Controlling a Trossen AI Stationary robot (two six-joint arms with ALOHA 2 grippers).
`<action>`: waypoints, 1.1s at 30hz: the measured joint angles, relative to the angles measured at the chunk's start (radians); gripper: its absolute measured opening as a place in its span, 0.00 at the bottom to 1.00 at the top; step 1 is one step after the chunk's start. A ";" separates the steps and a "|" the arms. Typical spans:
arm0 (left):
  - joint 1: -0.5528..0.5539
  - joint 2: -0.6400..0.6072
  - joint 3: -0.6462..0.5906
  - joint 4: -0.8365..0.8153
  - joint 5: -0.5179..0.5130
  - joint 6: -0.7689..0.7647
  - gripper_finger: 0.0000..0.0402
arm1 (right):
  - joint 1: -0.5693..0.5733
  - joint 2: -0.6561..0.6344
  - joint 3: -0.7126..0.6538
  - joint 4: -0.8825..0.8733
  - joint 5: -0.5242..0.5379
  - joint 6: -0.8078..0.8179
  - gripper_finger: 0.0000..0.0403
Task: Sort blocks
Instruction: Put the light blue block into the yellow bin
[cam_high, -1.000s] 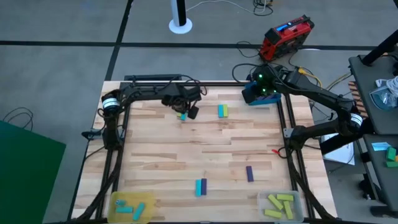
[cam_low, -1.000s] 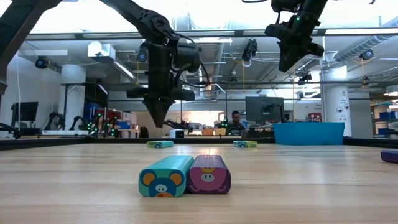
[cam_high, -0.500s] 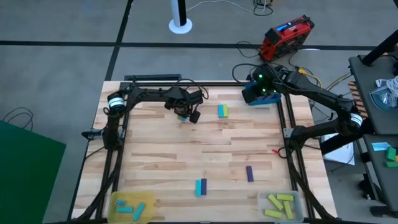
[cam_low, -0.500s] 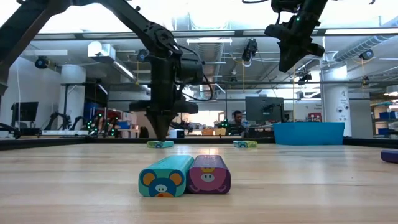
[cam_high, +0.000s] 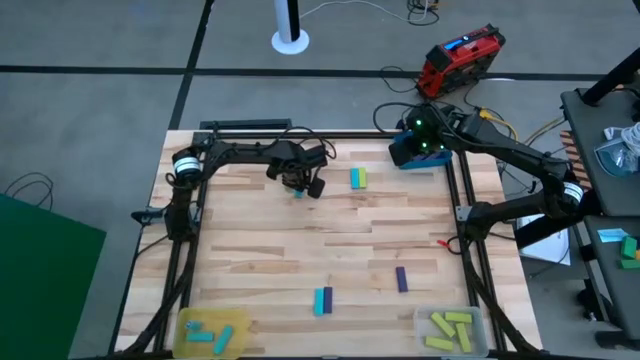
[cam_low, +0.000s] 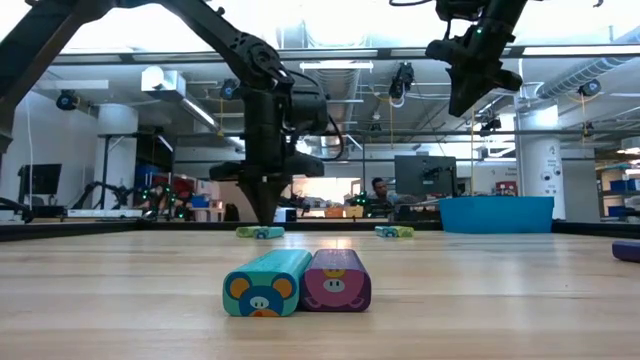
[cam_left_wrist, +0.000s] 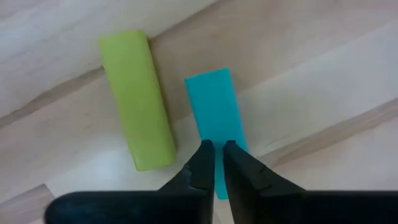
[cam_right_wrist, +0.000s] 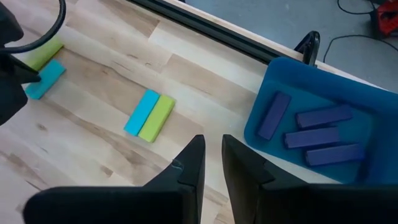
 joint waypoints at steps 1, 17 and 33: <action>-0.002 0.000 0.000 0.000 0.000 0.000 0.05 | 0.000 0.002 0.000 0.000 0.000 0.000 0.11; -0.002 -0.001 0.000 0.028 -0.013 0.012 0.41 | 0.000 0.035 0.000 0.001 -0.001 0.000 0.11; -0.014 0.073 0.005 0.061 0.000 0.001 0.39 | 0.000 0.035 0.000 0.004 -0.001 0.000 0.11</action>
